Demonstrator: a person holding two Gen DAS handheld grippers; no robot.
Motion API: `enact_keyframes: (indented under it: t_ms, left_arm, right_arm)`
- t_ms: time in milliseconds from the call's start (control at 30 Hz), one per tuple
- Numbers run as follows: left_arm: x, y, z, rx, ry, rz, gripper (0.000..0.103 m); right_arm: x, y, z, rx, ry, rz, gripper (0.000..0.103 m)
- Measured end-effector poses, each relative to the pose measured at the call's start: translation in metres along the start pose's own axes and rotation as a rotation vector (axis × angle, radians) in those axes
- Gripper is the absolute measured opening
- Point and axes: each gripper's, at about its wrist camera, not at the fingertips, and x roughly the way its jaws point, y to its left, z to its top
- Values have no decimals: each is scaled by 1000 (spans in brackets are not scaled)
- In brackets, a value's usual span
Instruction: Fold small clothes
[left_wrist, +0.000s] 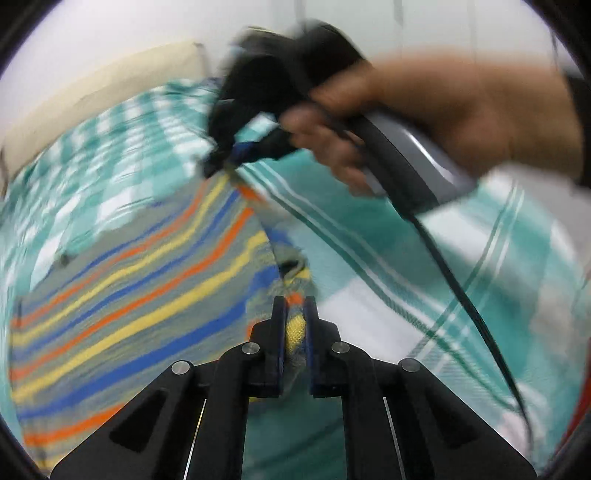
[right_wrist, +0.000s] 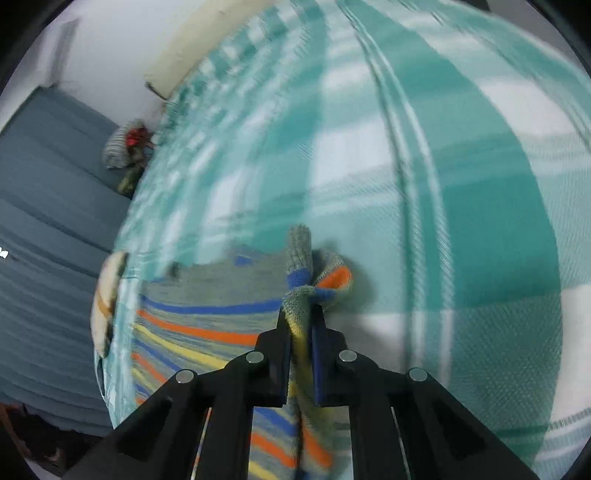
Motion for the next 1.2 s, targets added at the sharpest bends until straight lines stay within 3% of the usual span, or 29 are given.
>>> enact_keyframes:
  t_ms: [100, 267, 433, 567, 667, 700, 733, 767, 800, 833, 867, 900, 967, 1033, 1200]
  left_arm:
    - [-51, 54, -5, -195, -76, 4, 6]
    - [-109, 150, -43, -538, -134, 35, 6]
    - [-121, 204, -94, -703, -114, 103, 6]
    - [-115, 231, -128, -811, -85, 128, 6]
    - [-111, 238, -146, -861, -64, 139, 7]
    - [-115, 240, -153, -868, -55, 141, 10]
    - [-114, 243, -156, -879, -28, 150, 13]
    - [-116, 246, -159, -895, -11, 161, 19]
    - [-121, 249, -162, -910, -20, 156, 32]
    - [-126, 251, -164, -913, -29, 160, 38]
    - [-135, 252, -166, -905, -38, 183, 45]
    - [-139, 255, -169, -897, -41, 190, 46]
    - [-147, 255, -175, -879, -34, 192, 46]
    - [-153, 254, -179, -862, -28, 193, 46]
    - [-158, 245, -177, -783, -15, 195, 49]
  right_arm:
    - [-10, 46, 3, -53, -36, 36, 10]
    - [16, 136, 3, -125, -33, 114, 10]
    - [83, 220, -14, -211, 43, 133, 10]
    - [149, 271, -32, -291, 112, 90, 10]
    - [185, 286, -47, -324, 140, 44, 10]
    - [195, 289, -50, -321, 138, 43, 16]
    - [200, 288, -51, -307, 136, 70, 20]
    - [203, 285, -52, -268, 140, 142, 31]
    - [202, 282, -53, -234, 141, 203, 51]
    - [195, 277, -53, -205, 124, 251, 59]
    - [186, 275, -54, -190, 91, 289, 62]
    - [171, 270, -54, -200, 53, 305, 62]
    - [148, 266, -55, -233, 11, 274, 62]
    - [123, 259, -63, -306, -16, 189, 62]
    - [63, 219, -119, -459, -55, -34, 62]
